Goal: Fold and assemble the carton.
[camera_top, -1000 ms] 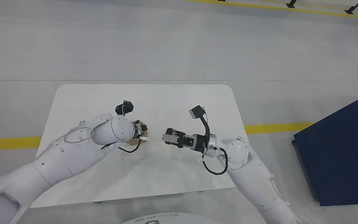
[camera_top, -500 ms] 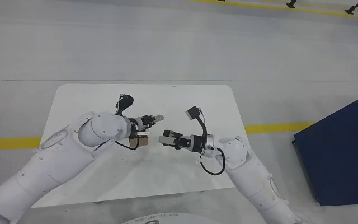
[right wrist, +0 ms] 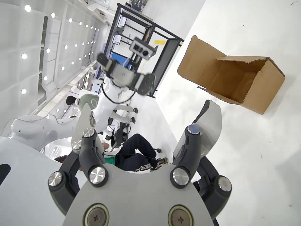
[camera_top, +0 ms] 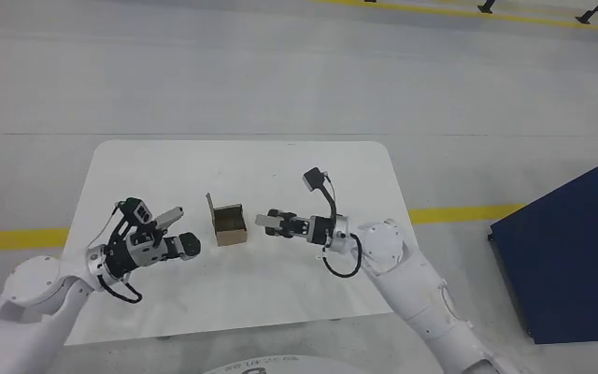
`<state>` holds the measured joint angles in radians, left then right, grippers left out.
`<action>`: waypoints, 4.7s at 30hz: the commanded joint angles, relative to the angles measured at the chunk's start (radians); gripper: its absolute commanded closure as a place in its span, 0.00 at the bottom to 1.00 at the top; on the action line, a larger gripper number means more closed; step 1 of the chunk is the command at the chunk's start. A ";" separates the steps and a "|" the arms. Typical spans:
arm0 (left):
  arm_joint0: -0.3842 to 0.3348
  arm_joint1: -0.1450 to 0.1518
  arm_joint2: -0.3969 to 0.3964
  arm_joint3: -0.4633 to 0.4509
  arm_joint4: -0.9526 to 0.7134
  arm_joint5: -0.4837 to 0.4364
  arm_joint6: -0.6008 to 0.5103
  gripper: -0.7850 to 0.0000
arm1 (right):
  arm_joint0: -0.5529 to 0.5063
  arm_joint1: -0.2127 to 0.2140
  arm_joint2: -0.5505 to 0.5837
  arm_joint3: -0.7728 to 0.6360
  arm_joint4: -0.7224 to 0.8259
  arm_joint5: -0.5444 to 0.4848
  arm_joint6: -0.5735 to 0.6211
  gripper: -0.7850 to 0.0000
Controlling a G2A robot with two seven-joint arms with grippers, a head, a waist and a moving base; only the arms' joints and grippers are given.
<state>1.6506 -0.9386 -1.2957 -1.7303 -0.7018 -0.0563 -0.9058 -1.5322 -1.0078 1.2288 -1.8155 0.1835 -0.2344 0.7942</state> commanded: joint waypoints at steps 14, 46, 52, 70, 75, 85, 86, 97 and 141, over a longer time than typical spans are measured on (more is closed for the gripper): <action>-0.063 -0.045 0.108 0.115 -0.221 0.009 0.066 0.00 | 0.026 -0.005 -0.009 0.028 0.014 -0.015 -0.009 0.11; -0.049 -0.096 0.103 0.219 -0.230 -0.225 0.158 0.00 | -0.005 -0.002 0.010 0.008 0.018 -0.033 -0.018 0.07; -0.026 -0.089 0.060 0.196 -0.260 -0.160 0.076 0.00 | 0.003 -0.004 -0.002 0.010 0.005 -0.026 -0.020 0.08; -0.226 -0.085 -0.015 0.352 0.026 0.080 0.358 0.00 | 0.008 -0.005 -0.011 0.010 -0.011 -0.025 -0.017 0.07; -0.374 -0.111 0.101 0.451 0.106 0.154 0.363 0.00 | -0.022 -0.001 0.012 -0.001 -0.001 -0.059 -0.021 0.07; -0.484 -0.142 0.225 0.561 0.268 0.202 0.384 0.00 | -0.048 0.003 0.034 -0.015 0.002 -0.067 -0.018 0.05; -0.486 -0.143 0.227 0.563 0.269 0.199 0.385 0.00 | -0.049 0.004 0.037 -0.016 0.005 -0.068 -0.017 0.05; -0.486 -0.147 0.219 0.490 0.247 0.091 0.233 0.00 | -0.052 0.004 0.035 -0.020 0.000 -0.066 -0.015 0.07; -0.663 -0.309 0.690 0.235 0.740 0.428 0.381 0.00 | -0.232 0.032 0.244 -0.023 0.190 -0.288 0.032 0.09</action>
<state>0.9854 -1.2463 -0.6040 -1.4885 0.0424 0.3739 -0.5234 -1.7493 -0.9776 1.4548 -1.8409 0.3508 -0.5023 0.8184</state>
